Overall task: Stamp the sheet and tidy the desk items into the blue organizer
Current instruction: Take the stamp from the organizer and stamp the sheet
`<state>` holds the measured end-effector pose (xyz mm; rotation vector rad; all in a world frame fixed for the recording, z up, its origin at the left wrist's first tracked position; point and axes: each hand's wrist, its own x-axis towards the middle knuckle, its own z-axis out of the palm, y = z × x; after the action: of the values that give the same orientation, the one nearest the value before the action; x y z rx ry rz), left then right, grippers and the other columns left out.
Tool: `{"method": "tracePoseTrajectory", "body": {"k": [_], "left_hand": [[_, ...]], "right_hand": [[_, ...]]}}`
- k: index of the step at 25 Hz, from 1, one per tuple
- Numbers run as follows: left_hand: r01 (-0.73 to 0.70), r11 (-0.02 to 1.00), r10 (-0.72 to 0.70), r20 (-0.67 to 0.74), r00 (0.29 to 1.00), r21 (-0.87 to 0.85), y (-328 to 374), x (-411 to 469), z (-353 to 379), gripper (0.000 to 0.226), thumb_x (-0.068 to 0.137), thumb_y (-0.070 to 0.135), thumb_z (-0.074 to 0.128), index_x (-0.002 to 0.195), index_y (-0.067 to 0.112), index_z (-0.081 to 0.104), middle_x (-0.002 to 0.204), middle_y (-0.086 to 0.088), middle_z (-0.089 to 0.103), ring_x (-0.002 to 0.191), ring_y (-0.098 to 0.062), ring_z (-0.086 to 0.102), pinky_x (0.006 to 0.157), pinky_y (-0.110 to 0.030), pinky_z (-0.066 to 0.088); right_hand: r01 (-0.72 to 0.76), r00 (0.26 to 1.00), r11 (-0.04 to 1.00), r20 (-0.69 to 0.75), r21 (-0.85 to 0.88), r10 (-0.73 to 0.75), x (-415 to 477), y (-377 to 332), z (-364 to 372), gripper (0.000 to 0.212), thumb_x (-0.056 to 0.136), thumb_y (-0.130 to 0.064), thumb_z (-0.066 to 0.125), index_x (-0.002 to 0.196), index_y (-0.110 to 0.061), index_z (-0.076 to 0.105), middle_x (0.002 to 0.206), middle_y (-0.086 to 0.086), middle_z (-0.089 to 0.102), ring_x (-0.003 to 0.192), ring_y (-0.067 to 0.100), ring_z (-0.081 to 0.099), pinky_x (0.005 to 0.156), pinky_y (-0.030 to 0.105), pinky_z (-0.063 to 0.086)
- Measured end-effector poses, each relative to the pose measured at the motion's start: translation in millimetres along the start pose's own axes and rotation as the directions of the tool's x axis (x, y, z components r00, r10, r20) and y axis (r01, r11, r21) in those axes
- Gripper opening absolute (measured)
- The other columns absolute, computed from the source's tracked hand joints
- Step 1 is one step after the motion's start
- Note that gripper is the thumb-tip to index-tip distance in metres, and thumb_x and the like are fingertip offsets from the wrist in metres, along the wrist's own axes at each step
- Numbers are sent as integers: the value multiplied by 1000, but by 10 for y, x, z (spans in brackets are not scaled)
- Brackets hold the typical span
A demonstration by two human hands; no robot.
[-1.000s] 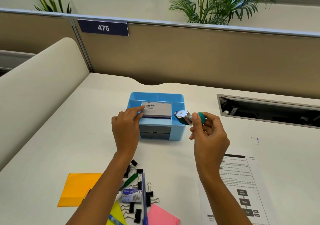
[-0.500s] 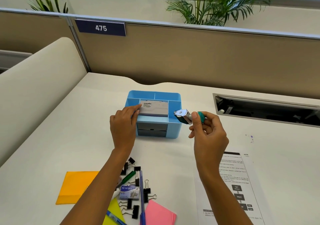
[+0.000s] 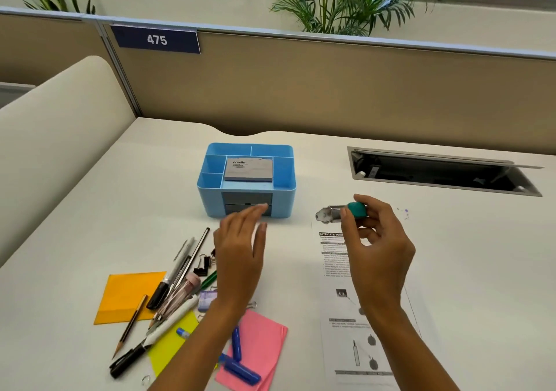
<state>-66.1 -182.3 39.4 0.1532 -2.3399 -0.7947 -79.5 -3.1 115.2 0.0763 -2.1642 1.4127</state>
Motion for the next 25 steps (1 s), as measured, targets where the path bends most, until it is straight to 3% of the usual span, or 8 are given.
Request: {"method": "tracePoseTrajectory", "body": {"k": [2,6,10,13,16,21,25], "left_hand": [[-20,999,22,73,997,-28,176,-252,23,35,96,30,40,125,21,57,123,4,60,113,-13,48,96,-24,32],[69,983,-32,212,977,-170,473,-756,100,38,96,35,37,129,25,53,129,8,54,120,-6,43,103,-24,34],[63,983,-3,333,943,-171,701,-1143,171,41,95,40,35,133,30,47,136,13,47,127,-3,38,107,-22,30],[7,994,39,403,914,-112,788,-1351,248,45,95,41,34,138,29,42,146,13,37,134,-4,31,111,-17,18],[-48,998,65,467,882,-47,847,-1512,323,48,95,40,33,142,27,37,154,10,24,141,-6,19,117,-28,12],[-169,966,42,529,848,195,843,-1680,381,54,96,40,29,146,21,29,157,2,16,144,-16,15,116,-41,8],[-216,939,32,557,830,268,847,-1707,399,55,97,40,24,147,20,26,156,1,20,144,-18,16,116,-46,11]], "right_hand": [[3,1000,1000,-8,-13,-4,-105,39,-220,33,83,-21,69,113,-11,62,98,-3,66,81,6,64,72,9,52],[-56,997,998,-57,-30,54,-348,139,-692,27,83,-18,71,108,-14,63,92,0,68,79,11,65,69,14,53],[-115,989,991,-103,-74,107,-595,271,-1106,26,82,-19,70,106,-14,63,91,0,67,79,14,66,68,13,53],[-167,979,981,-133,-98,153,-760,373,-1377,26,82,-20,70,107,-16,63,91,0,68,80,14,66,68,21,56],[-213,969,969,-154,-128,193,-919,477,-1646,27,82,-20,70,108,-17,63,92,1,68,82,17,66,68,26,56],[-334,934,936,-174,-107,313,-1178,591,-1952,26,83,-22,70,109,-24,62,93,1,68,81,23,68,69,23,55],[-372,924,911,-164,-178,345,-1377,609,-2035,31,82,-27,70,111,-21,62,95,1,69,82,12,67,69,11,53]]}}
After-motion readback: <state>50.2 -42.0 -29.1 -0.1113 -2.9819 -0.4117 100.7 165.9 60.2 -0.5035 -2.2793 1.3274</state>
